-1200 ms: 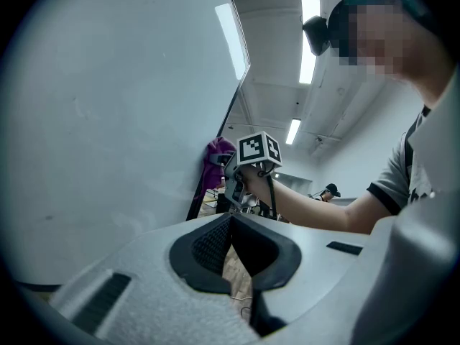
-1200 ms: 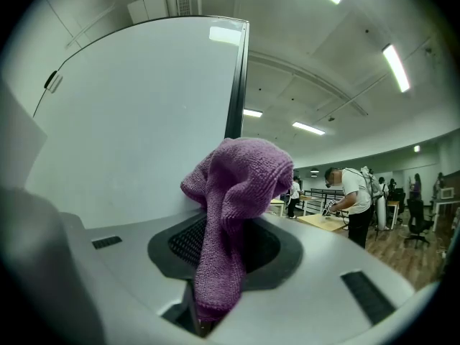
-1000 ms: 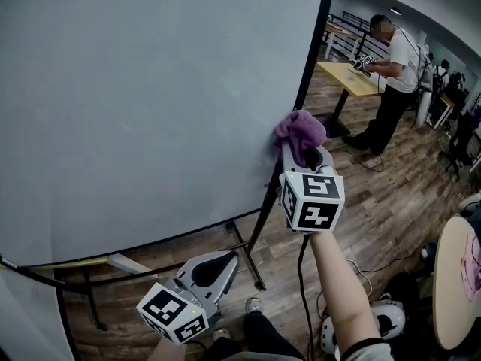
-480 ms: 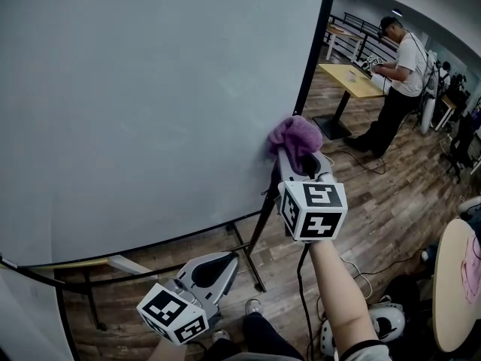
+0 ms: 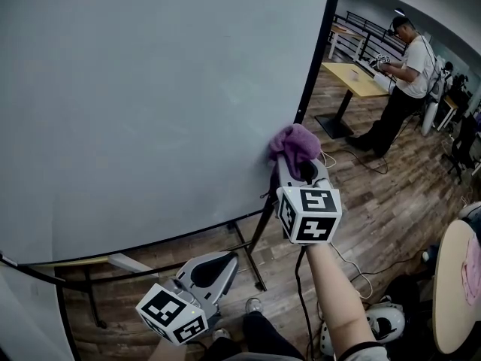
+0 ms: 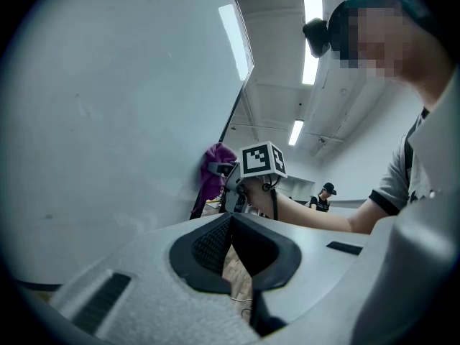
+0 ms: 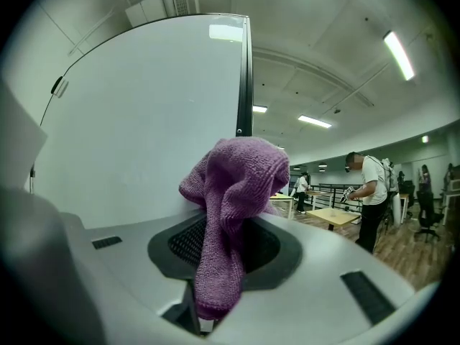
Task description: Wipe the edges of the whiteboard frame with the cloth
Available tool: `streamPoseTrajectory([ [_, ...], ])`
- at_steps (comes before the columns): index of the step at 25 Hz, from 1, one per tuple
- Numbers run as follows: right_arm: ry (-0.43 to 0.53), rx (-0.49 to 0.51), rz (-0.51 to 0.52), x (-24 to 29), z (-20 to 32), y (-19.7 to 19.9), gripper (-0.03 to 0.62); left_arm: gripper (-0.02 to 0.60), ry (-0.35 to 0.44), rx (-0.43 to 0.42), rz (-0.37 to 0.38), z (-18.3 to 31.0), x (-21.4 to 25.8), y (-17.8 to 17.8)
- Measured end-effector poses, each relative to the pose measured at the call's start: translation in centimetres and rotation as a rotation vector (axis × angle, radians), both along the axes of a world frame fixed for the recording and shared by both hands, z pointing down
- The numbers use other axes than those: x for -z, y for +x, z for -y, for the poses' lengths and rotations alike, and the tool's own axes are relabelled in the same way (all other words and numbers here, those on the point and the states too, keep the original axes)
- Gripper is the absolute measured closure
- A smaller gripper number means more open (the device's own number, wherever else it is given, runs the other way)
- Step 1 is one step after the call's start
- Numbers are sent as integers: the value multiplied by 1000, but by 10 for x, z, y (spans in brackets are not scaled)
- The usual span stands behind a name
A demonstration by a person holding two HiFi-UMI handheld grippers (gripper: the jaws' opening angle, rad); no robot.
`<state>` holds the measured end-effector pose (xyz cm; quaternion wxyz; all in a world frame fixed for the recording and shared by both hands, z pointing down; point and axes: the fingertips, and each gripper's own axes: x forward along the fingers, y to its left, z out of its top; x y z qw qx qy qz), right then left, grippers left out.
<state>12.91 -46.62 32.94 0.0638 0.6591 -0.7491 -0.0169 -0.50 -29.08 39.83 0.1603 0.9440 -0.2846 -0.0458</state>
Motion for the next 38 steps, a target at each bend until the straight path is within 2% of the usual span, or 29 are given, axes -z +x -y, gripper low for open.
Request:
streamPoseTrajectory([
  [26,-158,20,9,-110,2,2,485,565,-80,37,10,-2,-32,0],
  [38,-279,34,14,-172,3,4,485,565,-125,59,9,1,-47,0],
])
